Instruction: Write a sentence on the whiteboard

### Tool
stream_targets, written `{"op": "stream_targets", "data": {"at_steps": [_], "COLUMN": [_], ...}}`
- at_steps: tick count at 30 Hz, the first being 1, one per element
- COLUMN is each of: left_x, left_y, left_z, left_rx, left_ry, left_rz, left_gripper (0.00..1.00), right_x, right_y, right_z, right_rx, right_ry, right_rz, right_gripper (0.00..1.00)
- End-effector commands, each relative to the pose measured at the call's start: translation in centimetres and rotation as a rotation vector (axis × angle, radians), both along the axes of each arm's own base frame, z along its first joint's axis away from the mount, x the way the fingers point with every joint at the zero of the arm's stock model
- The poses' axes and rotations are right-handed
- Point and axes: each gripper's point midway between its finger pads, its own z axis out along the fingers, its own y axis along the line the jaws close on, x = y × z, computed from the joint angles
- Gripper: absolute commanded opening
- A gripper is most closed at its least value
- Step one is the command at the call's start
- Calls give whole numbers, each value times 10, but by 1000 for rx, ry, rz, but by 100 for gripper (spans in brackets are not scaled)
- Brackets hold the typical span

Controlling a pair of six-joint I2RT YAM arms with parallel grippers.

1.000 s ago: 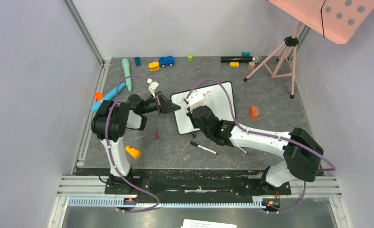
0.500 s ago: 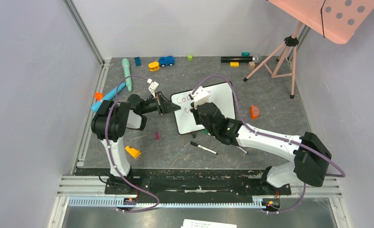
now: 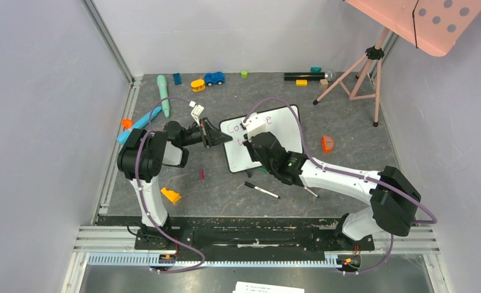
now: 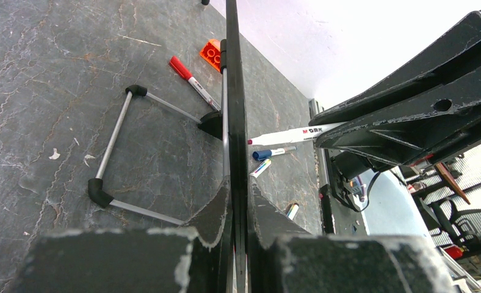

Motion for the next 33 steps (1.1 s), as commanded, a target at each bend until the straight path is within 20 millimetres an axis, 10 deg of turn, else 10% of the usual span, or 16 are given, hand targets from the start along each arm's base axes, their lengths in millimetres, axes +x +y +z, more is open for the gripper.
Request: {"op": "stream_targets", "data": {"at_steps": [1,33], "left_x": [-3,-3], "left_y": [0,0], "left_z": [21,21], "left_rx": [-12,-12], "left_ry": [-135,-135], "left_rz": [-17,-17], "left_gripper": [2,2], "right_x": [8,17], "right_y": [9,18], "right_z": [23,14], "right_rx": [45,26], "right_ry": [-43,-14], "right_rz": [2,33], "right_gripper": [0,0]}}
